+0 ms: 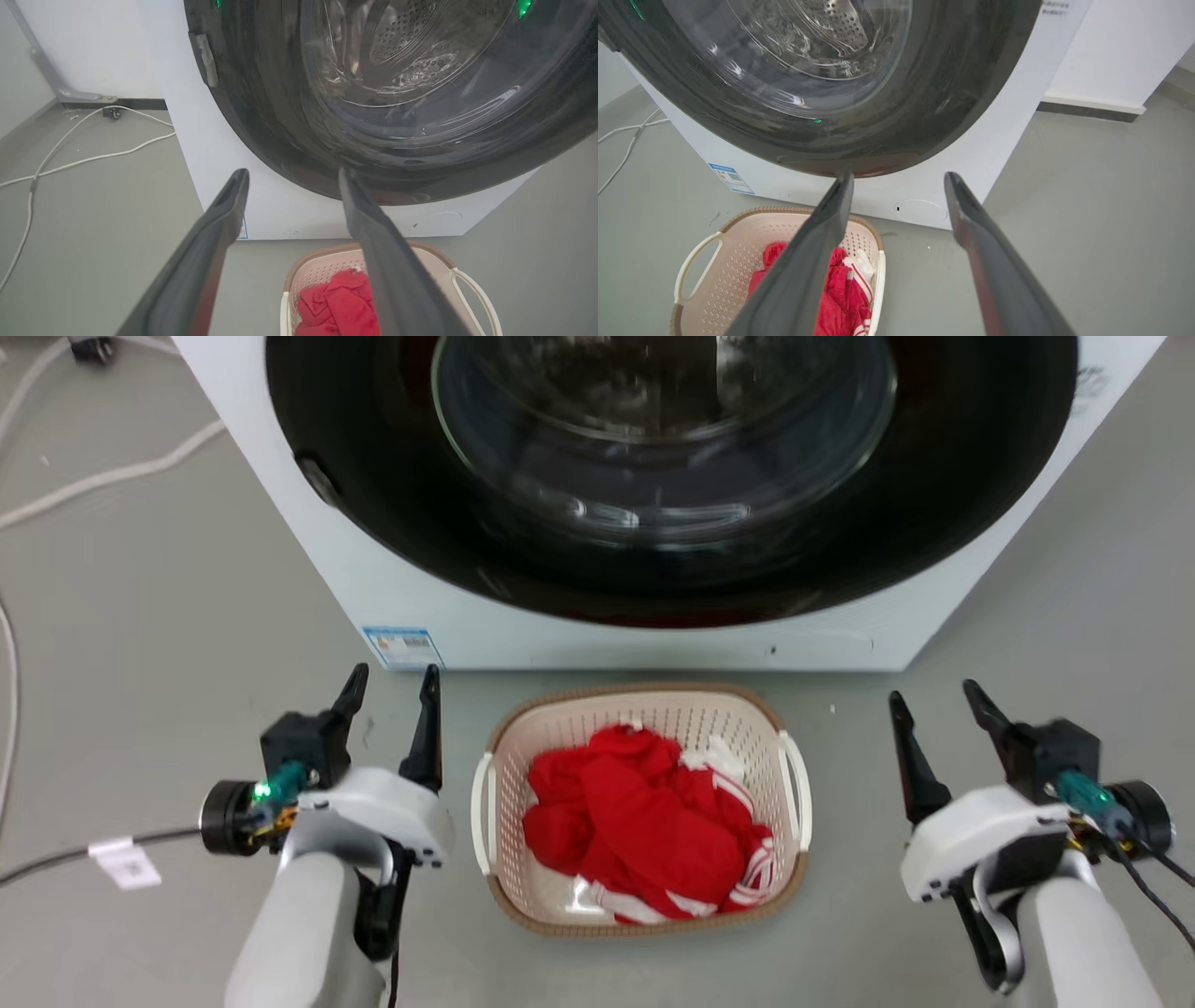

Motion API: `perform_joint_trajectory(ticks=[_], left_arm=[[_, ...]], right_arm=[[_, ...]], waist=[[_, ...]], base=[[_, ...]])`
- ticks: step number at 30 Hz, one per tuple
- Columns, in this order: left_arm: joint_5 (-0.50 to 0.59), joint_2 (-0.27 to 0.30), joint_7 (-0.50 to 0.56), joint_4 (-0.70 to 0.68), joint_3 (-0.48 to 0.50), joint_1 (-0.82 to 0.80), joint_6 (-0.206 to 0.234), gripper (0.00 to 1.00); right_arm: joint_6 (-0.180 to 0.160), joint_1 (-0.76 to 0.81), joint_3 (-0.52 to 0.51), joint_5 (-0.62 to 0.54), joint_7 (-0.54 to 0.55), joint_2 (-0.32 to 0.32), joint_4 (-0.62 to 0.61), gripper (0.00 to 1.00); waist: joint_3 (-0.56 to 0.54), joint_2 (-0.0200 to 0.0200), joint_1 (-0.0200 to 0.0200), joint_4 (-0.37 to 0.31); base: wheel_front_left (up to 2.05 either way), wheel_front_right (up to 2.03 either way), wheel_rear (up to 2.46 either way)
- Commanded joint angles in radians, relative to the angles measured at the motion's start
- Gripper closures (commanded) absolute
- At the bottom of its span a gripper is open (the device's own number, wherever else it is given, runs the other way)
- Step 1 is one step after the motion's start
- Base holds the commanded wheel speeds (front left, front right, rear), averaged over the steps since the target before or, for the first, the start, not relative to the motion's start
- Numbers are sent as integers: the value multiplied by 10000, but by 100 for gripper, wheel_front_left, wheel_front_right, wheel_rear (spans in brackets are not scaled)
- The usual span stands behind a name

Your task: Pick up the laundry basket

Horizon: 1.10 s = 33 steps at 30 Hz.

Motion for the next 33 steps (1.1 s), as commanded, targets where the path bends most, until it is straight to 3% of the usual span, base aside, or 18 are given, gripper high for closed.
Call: perform_joint_trajectory(ticks=[1, 12, 21, 33], left_arm=[[-110, 84, 84, 299, 79, -347, -66, 0], [-865, 243, 812, 3506, -20, -2393, -572, 0], [-1288, 267, 1431, 5949, -423, -3919, -738, 0], [-2090, 516, 2803, 7538, -973, -5518, -743, 0]], right_arm=[[-7, -323, 70, 7, -17, 33, 232, 0], [-7, -2484, 719, 391, 530, 25, 3203, 0], [-7, -4301, 1389, 885, 1031, 25, 5751, 0], [-7, -6581, 2731, 2248, 2271, 24, 8304, 0]], waist=[[549, -1, -1, -77], [2110, -1, -1, -278], [3294, -1, -1, -373], [4796, -1, -1, -573]], base=[[0, 0, 0], [0, 0, 0], [0, 0, 0], [0, 0, 0]])
